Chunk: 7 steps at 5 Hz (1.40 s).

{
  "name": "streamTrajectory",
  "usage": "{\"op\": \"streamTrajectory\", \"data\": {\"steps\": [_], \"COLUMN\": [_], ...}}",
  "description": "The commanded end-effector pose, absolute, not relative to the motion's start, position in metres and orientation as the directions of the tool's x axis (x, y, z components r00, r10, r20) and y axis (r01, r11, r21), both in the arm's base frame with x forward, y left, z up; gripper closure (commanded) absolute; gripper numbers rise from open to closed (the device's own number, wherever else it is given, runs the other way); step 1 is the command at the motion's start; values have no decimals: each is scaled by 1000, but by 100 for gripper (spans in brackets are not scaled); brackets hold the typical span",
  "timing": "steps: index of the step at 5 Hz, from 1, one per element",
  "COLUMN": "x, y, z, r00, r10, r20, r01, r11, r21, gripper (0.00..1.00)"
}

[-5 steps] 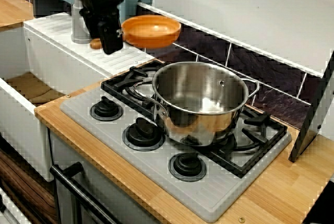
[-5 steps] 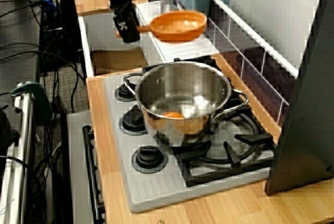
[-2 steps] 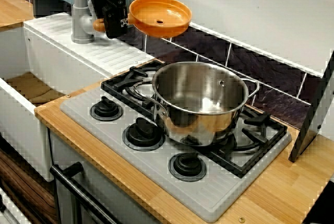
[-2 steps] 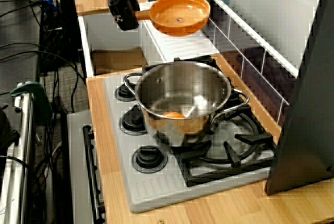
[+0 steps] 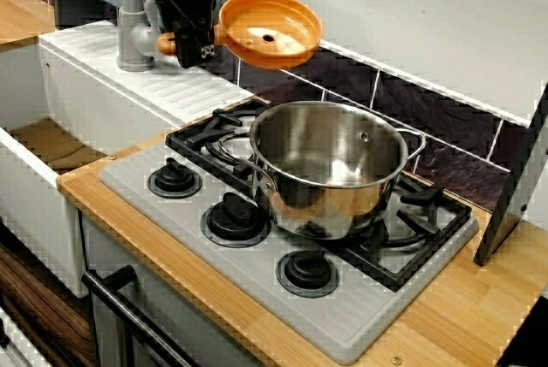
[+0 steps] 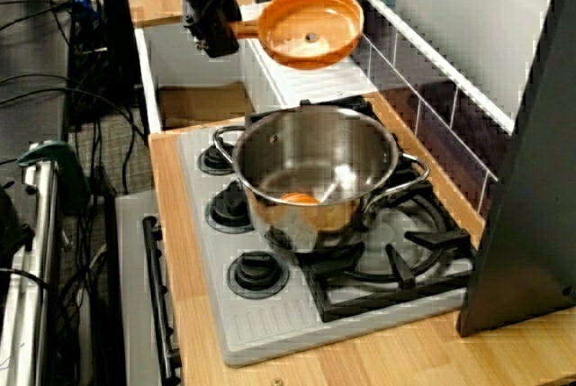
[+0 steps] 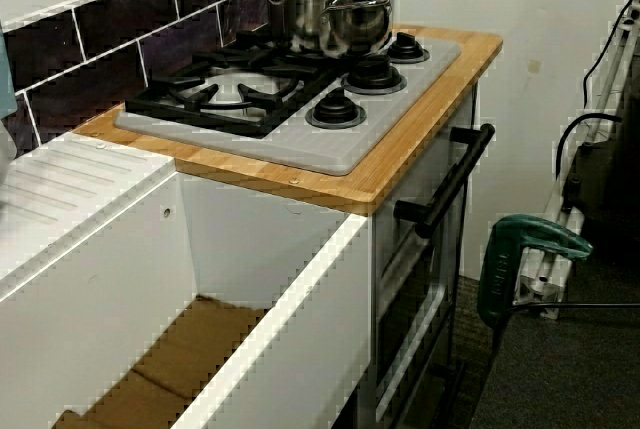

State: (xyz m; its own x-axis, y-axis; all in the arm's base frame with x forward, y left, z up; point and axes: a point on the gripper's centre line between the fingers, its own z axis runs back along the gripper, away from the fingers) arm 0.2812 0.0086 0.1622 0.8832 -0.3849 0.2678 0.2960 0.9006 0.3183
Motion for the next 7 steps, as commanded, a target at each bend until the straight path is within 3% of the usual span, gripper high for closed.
{"op": "streamTrajectory", "data": {"steps": [1, 4, 7], "x": [270, 258, 247], "y": [-11, -28, -39], "z": [172, 183, 162], "r00": [811, 729, 616], "r10": [-458, -501, -602], "r20": [364, 467, 508], "r01": [263, 174, 90], "r11": [842, 795, 695], "r21": [471, 581, 713], "gripper": [100, 100, 100]}}
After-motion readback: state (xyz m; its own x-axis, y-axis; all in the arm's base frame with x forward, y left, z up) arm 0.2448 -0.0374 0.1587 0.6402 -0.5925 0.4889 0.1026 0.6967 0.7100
